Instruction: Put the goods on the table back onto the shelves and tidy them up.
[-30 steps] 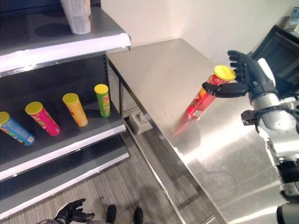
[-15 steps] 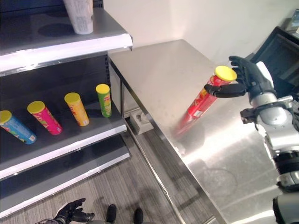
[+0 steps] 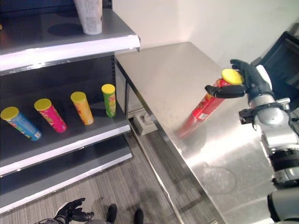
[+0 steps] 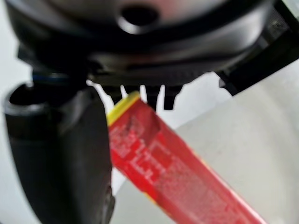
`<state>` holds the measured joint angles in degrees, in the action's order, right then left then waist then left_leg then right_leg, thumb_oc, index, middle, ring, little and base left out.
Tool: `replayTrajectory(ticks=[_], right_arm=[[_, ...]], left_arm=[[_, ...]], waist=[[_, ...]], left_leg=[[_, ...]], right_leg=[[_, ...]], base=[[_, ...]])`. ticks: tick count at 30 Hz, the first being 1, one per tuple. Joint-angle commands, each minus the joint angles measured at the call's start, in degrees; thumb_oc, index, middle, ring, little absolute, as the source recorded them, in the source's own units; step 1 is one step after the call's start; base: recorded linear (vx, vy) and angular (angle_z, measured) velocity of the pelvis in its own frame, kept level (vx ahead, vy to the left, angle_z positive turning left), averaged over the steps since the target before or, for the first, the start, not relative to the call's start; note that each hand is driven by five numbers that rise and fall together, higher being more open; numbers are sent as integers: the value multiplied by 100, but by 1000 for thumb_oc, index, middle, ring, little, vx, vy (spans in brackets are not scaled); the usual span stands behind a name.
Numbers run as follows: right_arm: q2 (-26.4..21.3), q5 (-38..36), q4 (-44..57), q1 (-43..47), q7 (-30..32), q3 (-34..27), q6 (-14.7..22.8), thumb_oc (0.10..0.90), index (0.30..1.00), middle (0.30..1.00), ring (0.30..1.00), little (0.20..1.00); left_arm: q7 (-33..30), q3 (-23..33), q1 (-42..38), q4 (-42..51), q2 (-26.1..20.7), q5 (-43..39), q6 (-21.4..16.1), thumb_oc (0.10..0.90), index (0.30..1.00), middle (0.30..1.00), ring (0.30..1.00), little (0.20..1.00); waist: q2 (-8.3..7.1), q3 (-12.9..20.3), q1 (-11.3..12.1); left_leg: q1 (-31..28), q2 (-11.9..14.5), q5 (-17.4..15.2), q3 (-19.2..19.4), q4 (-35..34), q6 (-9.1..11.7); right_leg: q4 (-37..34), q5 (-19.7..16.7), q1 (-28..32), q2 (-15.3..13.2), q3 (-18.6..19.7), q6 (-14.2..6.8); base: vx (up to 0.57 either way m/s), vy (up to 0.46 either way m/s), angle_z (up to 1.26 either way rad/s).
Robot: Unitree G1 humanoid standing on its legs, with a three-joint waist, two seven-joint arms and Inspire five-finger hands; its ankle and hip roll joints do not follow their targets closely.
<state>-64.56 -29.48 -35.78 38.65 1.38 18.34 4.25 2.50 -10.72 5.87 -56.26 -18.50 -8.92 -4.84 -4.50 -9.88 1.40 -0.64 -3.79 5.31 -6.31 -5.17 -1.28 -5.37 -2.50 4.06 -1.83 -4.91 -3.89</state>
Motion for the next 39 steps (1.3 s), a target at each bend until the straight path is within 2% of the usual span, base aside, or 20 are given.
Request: replayTrajectory(ticks=[1, 17, 18, 19, 20, 30, 34, 39], right_arm=[[13, 15, -320, 981, 264, 5, 243, 800, 900, 900, 900, 900], [-70, -55, -518, 1066, 37, 312, 41, 800, 900, 900, 900, 900], [-70, -55, -518, 1067, 37, 313, 42, 706, 759, 759, 759, 759], [-87, -52, -542, 1079, 28, 339, 26, 653, 679, 679, 679, 679], [-133, -57, -626, 1125, -36, 434, -24, 400, 300, 300, 300, 300], [-79, -74, -455, 1020, 69, 250, 39, 400, 300, 300, 300, 300], [15, 66, -191, 703, 301, -197, 152, 400, 300, 300, 300, 300], [192, 304, 493, -35, 660, -1053, 350, 400, 300, 300, 300, 300]], left_arm=[[-76, -340, 70, -161, -350, 55, -147, 800, 900, 900, 900, 900], [-69, -374, 15, -182, -343, 54, -116, 800, 900, 900, 900, 900], [-69, -373, 15, -182, -343, 54, -116, 800, 900, 900, 900, 900], [-68, -372, 13, -167, -349, 44, -118, 800, 900, 900, 900, 900], [-63, -382, -9, -188, -353, 54, -117, 800, 900, 900, 900, 900], [-77, -358, 15, -174, -334, 24, -106, 800, 900, 900, 900, 900], [-107, -315, 15, -181, -299, 29, -89, 800, 900, 900, 900, 900], [-149, -205, 42, -100, -276, 81, -78, 800, 900, 900, 900, 900]], waist=[[-321, 462, 195], [-345, 450, 159], [-345, 450, 158], [-349, 449, 157], [-358, 455, 144], [-341, 458, 124], [-329, 464, 124], [-289, 468, 135]], left_leg=[[41, 484, -617, 218, 17, 456], [19, 508, -628, 223, 17, 471], [19, 508, -628, 223, 17, 471], [21, 510, -627, 223, 17, 472], [15, 511, -631, 219, 17, 479], [2, 525, -638, 233, 17, 482], [-11, 530, -647, 211, 17, 478], [-20, 538, -658, 184, 17, 470]], right_leg=[[57, 268, 67, -770, -107, -628], [65, 268, 64, -754, -90, -613], [65, 268, 64, -754, -90, -613], [66, 266, 60, -753, -88, -611], [62, 268, 64, -746, -82, -604], [62, 274, 74, -741, -91, -605], [62, 287, 92, -741, -111, -593], [68, 333, 124, -729, -157, -586]], base=[[0, 0, 0], [1, -1, 0], [0, 0, 0], [0, 0, 0], [0, 0, 0], [0, 0, 0], [0, 0, 0], [-5, -10, 2]])
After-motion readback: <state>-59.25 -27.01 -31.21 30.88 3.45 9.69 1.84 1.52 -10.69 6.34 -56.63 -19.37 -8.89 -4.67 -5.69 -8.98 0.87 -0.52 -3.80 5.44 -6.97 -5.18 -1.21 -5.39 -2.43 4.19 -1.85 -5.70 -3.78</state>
